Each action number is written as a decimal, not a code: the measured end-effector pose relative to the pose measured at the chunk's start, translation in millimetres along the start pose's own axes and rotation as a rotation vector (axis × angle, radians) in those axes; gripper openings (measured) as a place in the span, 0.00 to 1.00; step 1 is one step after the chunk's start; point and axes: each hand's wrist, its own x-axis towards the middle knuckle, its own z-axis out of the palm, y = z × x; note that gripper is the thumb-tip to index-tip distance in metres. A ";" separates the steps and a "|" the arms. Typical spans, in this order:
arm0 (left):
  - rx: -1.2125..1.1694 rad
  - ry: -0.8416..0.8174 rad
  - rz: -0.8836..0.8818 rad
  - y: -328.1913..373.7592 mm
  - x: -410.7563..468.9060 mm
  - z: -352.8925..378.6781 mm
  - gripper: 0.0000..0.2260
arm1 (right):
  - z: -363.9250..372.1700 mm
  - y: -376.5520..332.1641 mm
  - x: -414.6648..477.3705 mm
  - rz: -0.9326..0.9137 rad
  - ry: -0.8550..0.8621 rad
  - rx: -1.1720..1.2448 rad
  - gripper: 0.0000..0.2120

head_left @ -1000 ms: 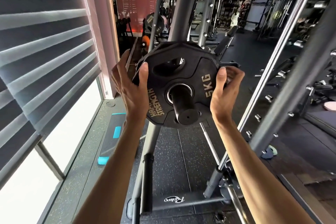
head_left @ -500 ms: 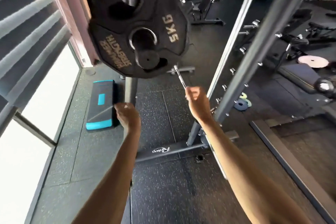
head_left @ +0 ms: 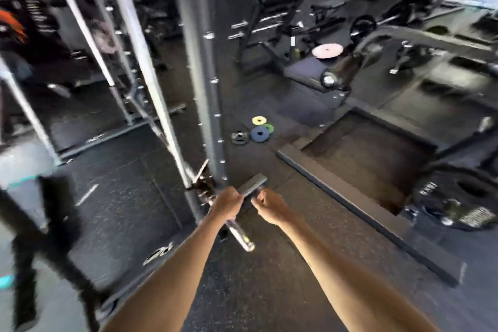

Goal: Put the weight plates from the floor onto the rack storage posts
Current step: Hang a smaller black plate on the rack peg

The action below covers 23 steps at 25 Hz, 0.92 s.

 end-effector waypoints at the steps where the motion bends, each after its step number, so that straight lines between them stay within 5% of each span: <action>1: 0.059 -0.045 0.040 23.3 14.1 27.4 0.14 | -14.0 37.0 6.3 0.047 0.015 -0.036 0.21; 7: 0.378 -0.293 0.094 90.4 74.0 129.0 0.14 | -64.1 183.1 34.5 0.237 -0.093 -0.121 0.22; 13: 0.524 -0.368 0.129 137.7 184.2 160.8 0.14 | -128.9 214.7 106.8 0.244 -0.205 -0.163 0.14; 23: 0.567 -0.403 -0.008 197.2 382.9 144.9 0.17 | -202.2 227.2 322.8 0.144 -0.332 -0.233 0.18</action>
